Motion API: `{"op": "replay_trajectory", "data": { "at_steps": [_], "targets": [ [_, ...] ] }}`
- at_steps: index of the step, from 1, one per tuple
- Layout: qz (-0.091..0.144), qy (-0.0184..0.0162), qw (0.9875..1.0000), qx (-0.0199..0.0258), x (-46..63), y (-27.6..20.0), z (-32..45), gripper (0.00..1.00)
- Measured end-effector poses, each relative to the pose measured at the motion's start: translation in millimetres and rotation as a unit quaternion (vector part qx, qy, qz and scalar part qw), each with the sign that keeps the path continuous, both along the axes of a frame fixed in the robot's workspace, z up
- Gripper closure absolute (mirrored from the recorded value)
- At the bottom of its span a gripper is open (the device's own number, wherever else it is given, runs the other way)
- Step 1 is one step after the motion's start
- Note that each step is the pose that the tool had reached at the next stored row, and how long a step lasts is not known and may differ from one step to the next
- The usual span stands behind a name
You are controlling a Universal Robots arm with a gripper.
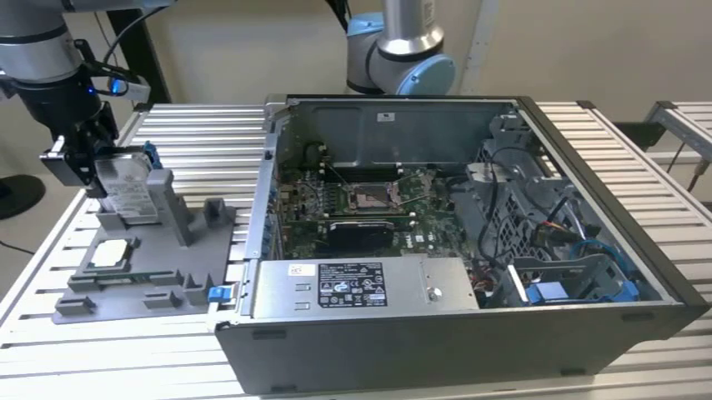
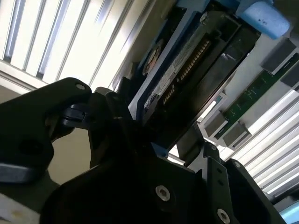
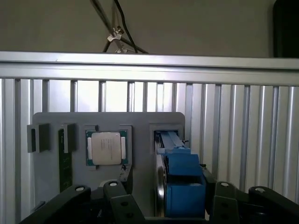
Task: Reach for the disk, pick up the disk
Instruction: 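Pick up the disk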
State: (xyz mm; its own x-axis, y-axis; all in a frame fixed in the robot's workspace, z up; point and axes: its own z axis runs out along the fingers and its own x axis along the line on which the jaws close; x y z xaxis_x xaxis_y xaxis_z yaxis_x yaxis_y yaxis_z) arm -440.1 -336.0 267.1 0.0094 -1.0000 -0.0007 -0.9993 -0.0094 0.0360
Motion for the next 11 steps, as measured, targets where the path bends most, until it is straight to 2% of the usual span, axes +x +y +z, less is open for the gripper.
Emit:
{"op": "replay_trajectory", "data": {
  "at_steps": [1,2,11],
  "targets": [
    [0.0,-0.0001,1.0,0.0,0.0,0.0,-0.1,0.0],
    [0.0,-0.0001,1.0,0.0001,0.0,0.0,-0.2,1.0],
    [0.0,-0.0001,1.0,0.0004,0.0,0.1,-0.4,1.0]
  ]
}}
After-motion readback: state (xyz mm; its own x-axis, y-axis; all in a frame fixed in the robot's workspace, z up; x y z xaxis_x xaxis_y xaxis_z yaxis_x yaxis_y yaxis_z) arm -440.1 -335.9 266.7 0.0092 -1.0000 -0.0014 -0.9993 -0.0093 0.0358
